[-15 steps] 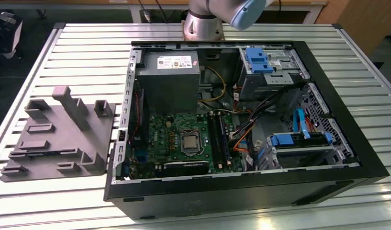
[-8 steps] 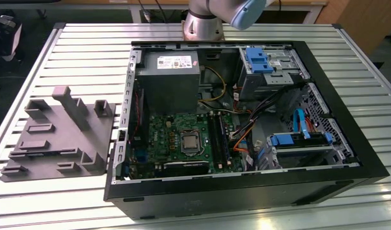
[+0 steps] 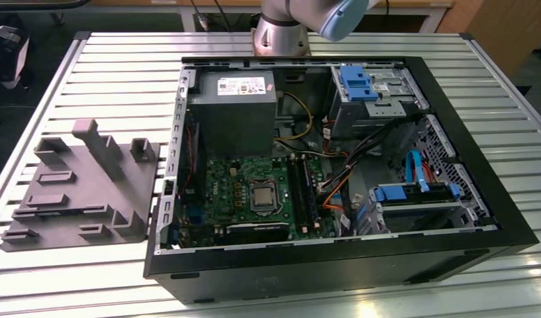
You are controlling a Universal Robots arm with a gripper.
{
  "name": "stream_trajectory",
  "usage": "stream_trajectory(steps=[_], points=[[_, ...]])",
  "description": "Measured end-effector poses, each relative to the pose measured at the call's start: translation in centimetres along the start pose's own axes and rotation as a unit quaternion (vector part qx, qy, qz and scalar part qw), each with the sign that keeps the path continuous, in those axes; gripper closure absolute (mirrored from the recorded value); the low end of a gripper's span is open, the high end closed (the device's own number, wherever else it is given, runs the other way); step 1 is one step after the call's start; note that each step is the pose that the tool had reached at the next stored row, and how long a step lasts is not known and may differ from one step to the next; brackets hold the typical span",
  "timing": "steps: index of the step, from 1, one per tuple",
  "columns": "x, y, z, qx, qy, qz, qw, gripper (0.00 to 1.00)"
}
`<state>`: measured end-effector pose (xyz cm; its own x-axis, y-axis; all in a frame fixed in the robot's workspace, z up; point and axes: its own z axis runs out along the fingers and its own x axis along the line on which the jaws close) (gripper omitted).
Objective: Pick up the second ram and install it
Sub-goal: 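Reach for the second ram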
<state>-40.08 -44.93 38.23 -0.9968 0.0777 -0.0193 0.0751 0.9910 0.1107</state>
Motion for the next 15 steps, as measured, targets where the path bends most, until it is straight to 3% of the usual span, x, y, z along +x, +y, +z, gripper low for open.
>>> stream_trajectory(steps=[15], points=[[0.08, -0.96, 0.4, 0.0, 0.0, 0.0, 1.0, 0.89]])
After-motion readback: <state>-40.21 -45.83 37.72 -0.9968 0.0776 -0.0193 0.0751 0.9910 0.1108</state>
